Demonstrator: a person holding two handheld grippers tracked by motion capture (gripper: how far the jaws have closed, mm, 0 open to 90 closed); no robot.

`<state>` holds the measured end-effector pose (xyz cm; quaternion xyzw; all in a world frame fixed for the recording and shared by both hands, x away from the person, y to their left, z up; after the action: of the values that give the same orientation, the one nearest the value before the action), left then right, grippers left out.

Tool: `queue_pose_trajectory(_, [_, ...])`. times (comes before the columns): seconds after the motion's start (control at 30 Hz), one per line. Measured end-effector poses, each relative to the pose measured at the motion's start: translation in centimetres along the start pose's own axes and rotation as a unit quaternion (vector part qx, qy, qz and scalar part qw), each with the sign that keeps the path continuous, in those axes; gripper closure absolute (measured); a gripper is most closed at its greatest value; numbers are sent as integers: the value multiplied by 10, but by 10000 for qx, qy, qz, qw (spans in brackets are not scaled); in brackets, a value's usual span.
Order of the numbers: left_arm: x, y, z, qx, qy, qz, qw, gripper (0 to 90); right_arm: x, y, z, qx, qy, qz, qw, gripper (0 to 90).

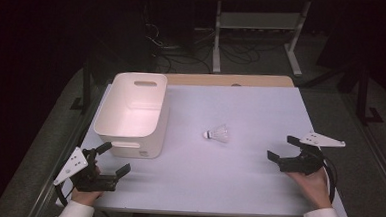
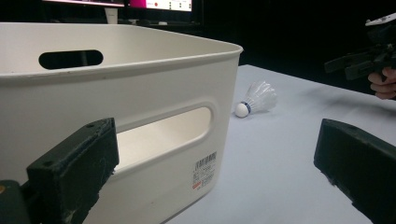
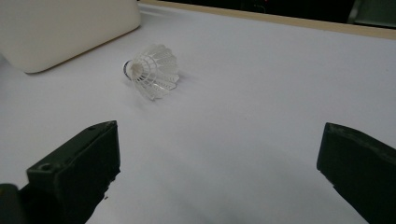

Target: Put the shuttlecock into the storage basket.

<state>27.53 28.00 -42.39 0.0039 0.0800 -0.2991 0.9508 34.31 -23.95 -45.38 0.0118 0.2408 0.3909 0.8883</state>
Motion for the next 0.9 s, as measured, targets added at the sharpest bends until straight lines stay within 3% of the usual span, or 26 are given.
queue_pose_trajectory(0.7, [-1,1,1,39,101,-1,9999,0,1,0,-1,24,31,17,10000,0])
queue_pose_trajectory(0.73, [-1,0,2,-43,62,-16,10000,0,1,0,-1,24,31,17,10000,0])
queue_pose_trajectory(0.9, [-1,-2,4,33,74,-77,9999,0,1,0,-1,16,22,-5,10000,0])
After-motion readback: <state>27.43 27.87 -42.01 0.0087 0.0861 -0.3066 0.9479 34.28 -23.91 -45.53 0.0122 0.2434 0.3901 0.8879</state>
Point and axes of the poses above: each handheld gripper's, and its own axes: x roughly forward along the jaws, z roughly out of its top, y roughly to its left, the point moved 6 cm from there along x, roughly forward along the jaws, and after that the axes turned 8 degrees about z, right-handed, at the moved point
